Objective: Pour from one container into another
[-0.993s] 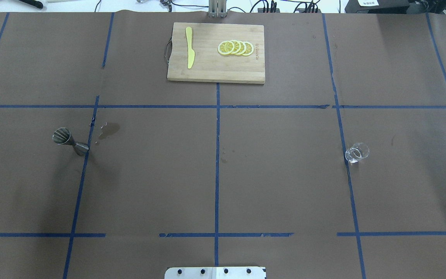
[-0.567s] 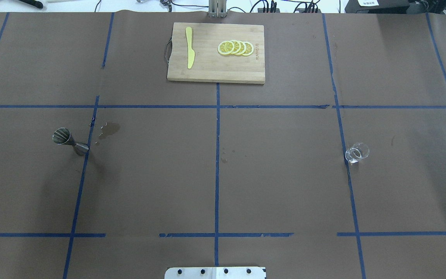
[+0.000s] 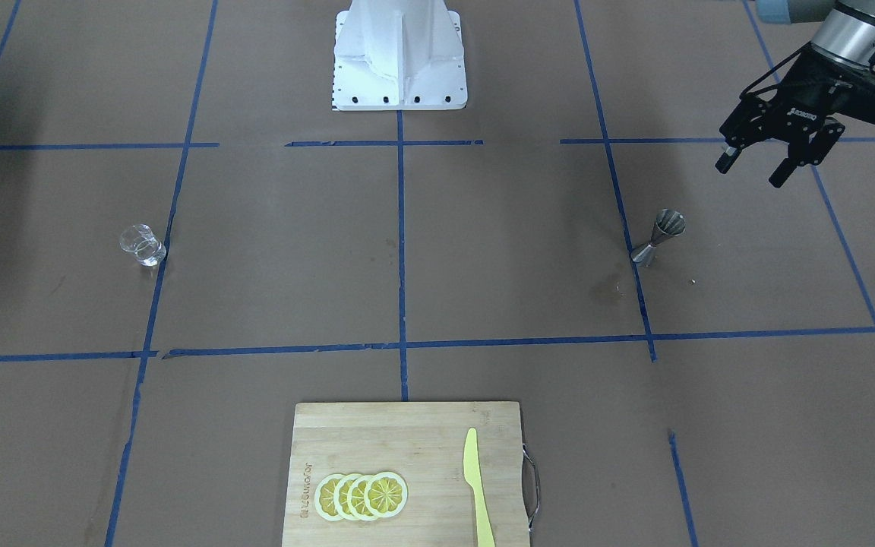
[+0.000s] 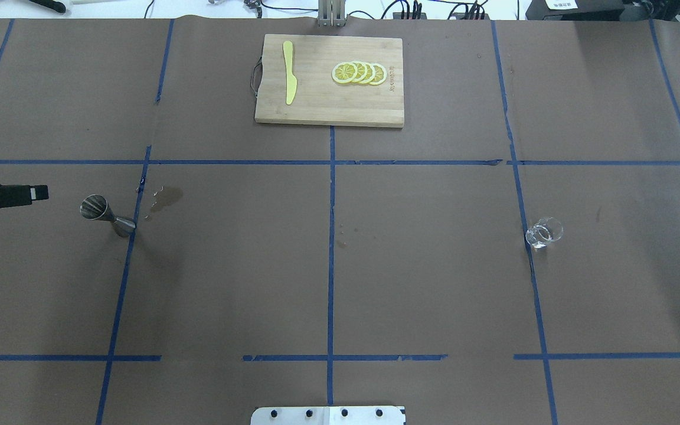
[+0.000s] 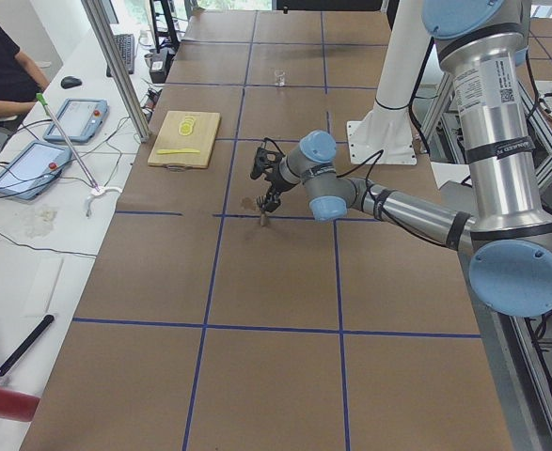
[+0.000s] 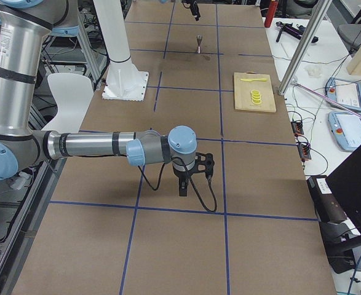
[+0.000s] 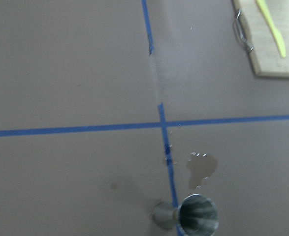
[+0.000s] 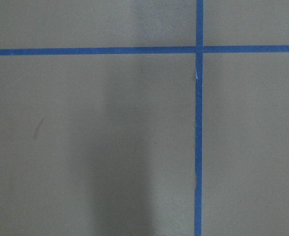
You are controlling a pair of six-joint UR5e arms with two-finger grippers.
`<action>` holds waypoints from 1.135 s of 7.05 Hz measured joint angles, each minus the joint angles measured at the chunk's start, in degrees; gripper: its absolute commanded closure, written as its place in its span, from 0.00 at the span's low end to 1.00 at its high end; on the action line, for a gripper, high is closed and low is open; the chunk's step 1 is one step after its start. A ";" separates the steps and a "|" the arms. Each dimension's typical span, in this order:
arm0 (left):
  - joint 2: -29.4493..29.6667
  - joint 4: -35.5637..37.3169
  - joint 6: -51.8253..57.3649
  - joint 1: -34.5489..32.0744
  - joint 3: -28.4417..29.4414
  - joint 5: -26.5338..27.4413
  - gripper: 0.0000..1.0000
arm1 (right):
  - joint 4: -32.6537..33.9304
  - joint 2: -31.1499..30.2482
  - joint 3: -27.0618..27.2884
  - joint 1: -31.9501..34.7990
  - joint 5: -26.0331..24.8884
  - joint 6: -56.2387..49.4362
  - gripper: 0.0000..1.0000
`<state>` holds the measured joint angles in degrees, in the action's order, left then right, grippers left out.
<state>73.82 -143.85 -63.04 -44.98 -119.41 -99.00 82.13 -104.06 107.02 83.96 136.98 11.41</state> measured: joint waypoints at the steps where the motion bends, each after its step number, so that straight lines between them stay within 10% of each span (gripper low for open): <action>1: -1.26 -1.89 -2.15 6.19 -0.36 11.61 0.01 | -1.29 0.00 -0.03 -0.06 0.08 0.13 0.00; 4: -2.82 -2.73 -3.55 22.24 -0.62 43.59 0.01 | -2.45 0.05 0.02 -0.10 0.17 0.35 0.00; 8: -2.33 -2.59 -6.90 34.39 3.74 60.01 0.01 | -2.56 0.17 -0.03 -0.11 0.05 0.21 0.00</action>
<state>71.49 -146.44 -69.94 -10.59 -115.67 -38.99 79.57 -103.89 106.99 83.85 137.03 11.62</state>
